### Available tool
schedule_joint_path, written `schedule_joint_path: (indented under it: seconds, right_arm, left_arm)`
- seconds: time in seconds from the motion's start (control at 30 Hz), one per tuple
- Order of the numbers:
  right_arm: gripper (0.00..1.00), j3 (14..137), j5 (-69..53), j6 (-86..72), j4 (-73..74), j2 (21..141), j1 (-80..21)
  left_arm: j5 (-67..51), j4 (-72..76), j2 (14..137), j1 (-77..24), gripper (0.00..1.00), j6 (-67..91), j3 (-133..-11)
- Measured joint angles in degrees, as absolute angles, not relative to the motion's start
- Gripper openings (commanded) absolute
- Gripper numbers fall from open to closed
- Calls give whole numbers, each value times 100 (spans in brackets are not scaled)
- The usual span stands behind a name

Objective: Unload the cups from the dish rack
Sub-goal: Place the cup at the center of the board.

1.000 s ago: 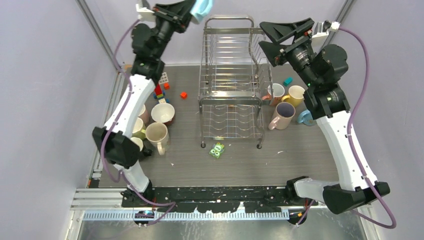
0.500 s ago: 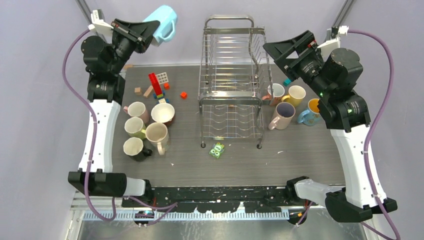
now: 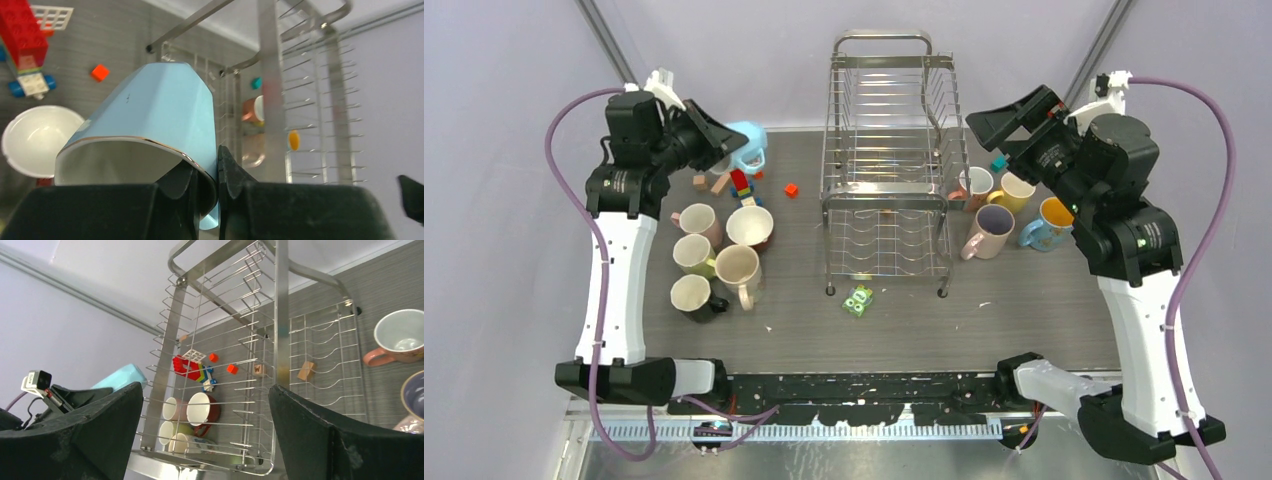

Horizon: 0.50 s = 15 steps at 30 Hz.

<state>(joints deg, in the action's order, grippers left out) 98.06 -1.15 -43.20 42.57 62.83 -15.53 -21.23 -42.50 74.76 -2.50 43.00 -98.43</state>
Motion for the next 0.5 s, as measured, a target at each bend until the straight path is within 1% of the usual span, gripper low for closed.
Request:
schedule_joint_path:
  seconds: [0.1,0.2,0.5]
  right_arm:
    - [100,9776,60,-4204,4340,6128,-1553]
    - [100,9769,209,-4099,4438,6018,-1553]
    - [100,9749,523,-3892,4563,5800,-1553]
  left_arm:
    - [-1959,-4716,7437,-388,0,3844,-9802]
    - [-1686,-5096,7413,-742,0,3426,-9727]
    - [-1011,-5621,7494,-1804,0,2681,-9209]
